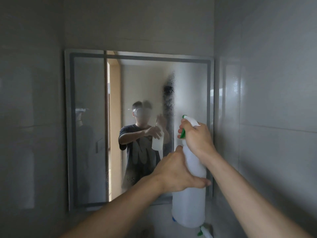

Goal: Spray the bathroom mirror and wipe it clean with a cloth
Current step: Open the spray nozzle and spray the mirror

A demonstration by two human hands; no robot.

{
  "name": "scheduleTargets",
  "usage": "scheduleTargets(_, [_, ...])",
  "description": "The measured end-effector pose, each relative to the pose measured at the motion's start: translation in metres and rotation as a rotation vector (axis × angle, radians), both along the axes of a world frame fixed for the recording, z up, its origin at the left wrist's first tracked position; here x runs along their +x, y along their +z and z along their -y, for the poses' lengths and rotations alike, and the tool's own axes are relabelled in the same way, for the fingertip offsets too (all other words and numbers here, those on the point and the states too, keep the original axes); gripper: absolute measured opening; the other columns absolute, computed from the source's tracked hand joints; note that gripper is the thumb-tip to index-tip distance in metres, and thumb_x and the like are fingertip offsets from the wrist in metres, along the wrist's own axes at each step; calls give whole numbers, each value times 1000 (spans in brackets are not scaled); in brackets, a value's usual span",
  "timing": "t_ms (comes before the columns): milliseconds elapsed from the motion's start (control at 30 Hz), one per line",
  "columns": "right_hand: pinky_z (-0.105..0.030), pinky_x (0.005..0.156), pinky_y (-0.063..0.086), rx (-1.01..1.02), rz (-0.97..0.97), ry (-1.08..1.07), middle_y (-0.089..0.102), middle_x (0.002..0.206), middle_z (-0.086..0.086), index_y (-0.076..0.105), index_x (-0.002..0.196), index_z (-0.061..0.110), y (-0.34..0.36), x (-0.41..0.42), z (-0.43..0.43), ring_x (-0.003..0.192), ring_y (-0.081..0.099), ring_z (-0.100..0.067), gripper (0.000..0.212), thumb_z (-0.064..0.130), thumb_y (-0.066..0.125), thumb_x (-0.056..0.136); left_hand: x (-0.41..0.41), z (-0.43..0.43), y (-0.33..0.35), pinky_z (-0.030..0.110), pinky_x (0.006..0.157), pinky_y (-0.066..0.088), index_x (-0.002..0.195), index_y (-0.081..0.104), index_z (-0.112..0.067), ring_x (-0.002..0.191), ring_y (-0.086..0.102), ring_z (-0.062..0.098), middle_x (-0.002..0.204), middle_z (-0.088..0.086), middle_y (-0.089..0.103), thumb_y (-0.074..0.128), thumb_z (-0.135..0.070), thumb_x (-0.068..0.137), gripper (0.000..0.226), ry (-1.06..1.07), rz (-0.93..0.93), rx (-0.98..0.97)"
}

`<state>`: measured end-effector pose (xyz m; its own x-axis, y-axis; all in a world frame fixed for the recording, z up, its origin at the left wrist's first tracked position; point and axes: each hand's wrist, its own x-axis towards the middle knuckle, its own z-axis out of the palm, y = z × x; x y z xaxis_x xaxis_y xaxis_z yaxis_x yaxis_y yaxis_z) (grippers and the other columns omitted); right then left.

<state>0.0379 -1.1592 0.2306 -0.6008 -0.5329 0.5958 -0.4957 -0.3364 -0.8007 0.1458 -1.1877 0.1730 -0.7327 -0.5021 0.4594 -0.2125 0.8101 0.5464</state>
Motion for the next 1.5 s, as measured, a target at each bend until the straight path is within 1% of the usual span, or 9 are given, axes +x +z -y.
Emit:
scheduleTargets(167, [-54, 80, 59, 96, 20, 47, 72, 62, -7, 68, 60, 12, -15, -1, 0, 71, 72, -32, 43, 48, 54, 80, 4, -3, -13, 39, 91, 59, 122, 50, -29, 104, 68, 9, 112, -12, 69, 87, -63, 47, 91, -72, 20, 44])
scheduleTargets(333, [-56, 71, 59, 153, 17, 9, 65, 56, -6, 62, 69, 5, -32, 1, -1, 62, 66, -35, 53, 57, 51, 76, 3, -6, -34, 36, 92, 58, 125, 46, -35, 104, 67, 4, 111, -18, 68, 87, -62, 49, 90, -59, 14, 64])
scheduleTargets(600, [-23, 56, 47, 127, 60, 24, 73, 72, -13, 69, 70, 8, -73, 6, -4, 63, 67, -19, 38, 33, 55, 95, 9, -9, -64, 43, 84, 61, 123, 46, -27, 98, 69, 13, 110, -9, 68, 80, -69, 45, 95, 17, 151, 105])
scheduleTargets(733, [-39, 73, 54, 147, 69, 34, 72, 70, -16, 66, 68, 6, -91, 10, -4, 74, 71, -33, 40, 31, 55, 96, 12, -9, -81, 43, 87, 59, 125, 46, -25, 101, 68, 17, 112, -7, 67, 78, -72, 44, 99, 38, 183, 100])
scheduleTargets(867, [-48, 72, 57, 193, 45, 23, 61, 53, -7, 63, 66, 10, -105, 15, -3, 67, 67, -36, 42, 42, 52, 91, 14, -9, -98, 42, 86, 60, 126, 44, -26, 100, 67, 15, 111, -8, 67, 78, -74, 44, 101, 67, 186, 117])
scheduleTargets(1033, [-52, 74, 56, 231, 58, 9, 67, 71, -22, 63, 72, 6, -118, 18, -2, 75, 66, -43, 52, 54, 50, 84, 15, -10, -115, 40, 86, 59, 129, 39, -34, 101, 66, 13, 111, -13, 66, 79, -75, 43, 103, 87, 170, 127])
scheduleTargets(1267, [-21, 54, 47, 233, 131, 59, 71, 65, -6, 72, 77, 5, -138, 15, 2, 63, 68, -21, 34, 29, 58, 96, 19, -13, -130, 40, 84, 59, 122, 40, -33, 99, 65, 13, 110, -12, 64, 77, -78, 43, 98, 118, 207, 112])
scheduleTargets(1400, [-17, 44, 42, 224, 185, 88, 65, 62, -7, 69, 78, -1, -154, 20, -5, 54, 60, -17, 35, 25, 56, 98, 23, -19, -144, 35, 81, 59, 112, 37, -42, 94, 65, 8, 104, -18, 63, 76, -76, 46, 84, 94, 232, 125])
scheduleTargets(1500, [-17, 43, 40, 277, 169, 77, 62, 57, -6, 66, 73, 3, -166, 23, -10, 47, 55, -14, 37, 29, 55, 98, 26, -21, -155, 38, 83, 59, 123, 39, -37, 98, 65, 10, 109, -16, 64, 78, -76, 46, 94, 102, 263, 149])
